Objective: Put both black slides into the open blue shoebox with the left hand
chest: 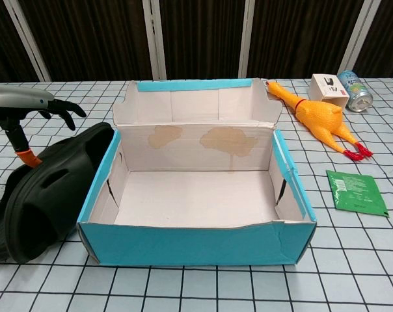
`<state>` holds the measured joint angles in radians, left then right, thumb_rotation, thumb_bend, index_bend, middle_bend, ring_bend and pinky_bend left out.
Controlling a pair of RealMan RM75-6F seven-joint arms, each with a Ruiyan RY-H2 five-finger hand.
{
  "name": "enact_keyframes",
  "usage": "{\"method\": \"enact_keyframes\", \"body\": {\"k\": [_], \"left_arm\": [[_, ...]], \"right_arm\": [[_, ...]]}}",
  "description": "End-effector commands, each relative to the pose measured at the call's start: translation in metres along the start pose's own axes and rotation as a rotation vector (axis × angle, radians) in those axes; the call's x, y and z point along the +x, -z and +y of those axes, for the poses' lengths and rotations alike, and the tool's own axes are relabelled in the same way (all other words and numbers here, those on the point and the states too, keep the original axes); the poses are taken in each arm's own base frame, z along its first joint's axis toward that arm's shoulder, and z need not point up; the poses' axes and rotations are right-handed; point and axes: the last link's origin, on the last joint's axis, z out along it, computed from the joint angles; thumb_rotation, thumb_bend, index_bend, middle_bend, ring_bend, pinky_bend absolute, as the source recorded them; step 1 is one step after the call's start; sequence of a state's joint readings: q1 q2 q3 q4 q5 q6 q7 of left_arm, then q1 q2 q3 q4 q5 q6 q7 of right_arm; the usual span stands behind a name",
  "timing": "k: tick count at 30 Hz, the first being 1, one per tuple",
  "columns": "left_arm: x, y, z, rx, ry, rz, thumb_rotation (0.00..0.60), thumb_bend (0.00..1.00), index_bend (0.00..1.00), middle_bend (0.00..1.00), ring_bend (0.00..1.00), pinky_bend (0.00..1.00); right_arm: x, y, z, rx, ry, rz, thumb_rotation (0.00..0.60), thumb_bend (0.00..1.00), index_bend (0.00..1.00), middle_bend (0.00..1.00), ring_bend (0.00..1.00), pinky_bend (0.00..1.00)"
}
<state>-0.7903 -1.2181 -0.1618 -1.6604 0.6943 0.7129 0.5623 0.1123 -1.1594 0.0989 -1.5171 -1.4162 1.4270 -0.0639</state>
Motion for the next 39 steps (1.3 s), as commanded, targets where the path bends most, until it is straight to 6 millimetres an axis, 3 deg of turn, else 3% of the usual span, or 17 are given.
{"method": "enact_keyframes", "body": {"k": [1, 13, 33, 39], "left_arm": [[0.001, -0.001, 0.003, 0.016, -0.047, -0.008, 0.6, 0.14, 0.03, 0.16, 0.04, 0.11], [-0.004, -0.007, 0.012, 0.067, -0.156, -0.011, 0.6, 0.14, 0.03, 0.16, 0.04, 0.11], [-0.016, -0.022, 0.014, 0.097, -0.179, -0.037, 0.6, 0.14, 0.04, 0.19, 0.04, 0.11], [-0.016, -0.023, 0.014, 0.101, -0.19, -0.037, 0.6, 0.14, 0.04, 0.23, 0.04, 0.11]], "right_arm": [[0.0, 0.0, 0.0, 0.001, -0.001, -0.003, 0.6, 0.23, 0.13, 0.19, 0.24, 0.15], [0.0, 0.0, 0.0, 0.0, -0.001, -0.005, 0.6, 0.23, 0.13, 0.19, 0.24, 0.15], [-0.003, -0.001, -0.002, -0.001, 0.01, -0.017, 0.6, 0.23, 0.13, 0.19, 0.24, 0.15], [-0.002, -0.001, -0.001, -0.003, 0.008, -0.013, 0.6, 0.23, 0.13, 0.19, 0.24, 0.15]]}}
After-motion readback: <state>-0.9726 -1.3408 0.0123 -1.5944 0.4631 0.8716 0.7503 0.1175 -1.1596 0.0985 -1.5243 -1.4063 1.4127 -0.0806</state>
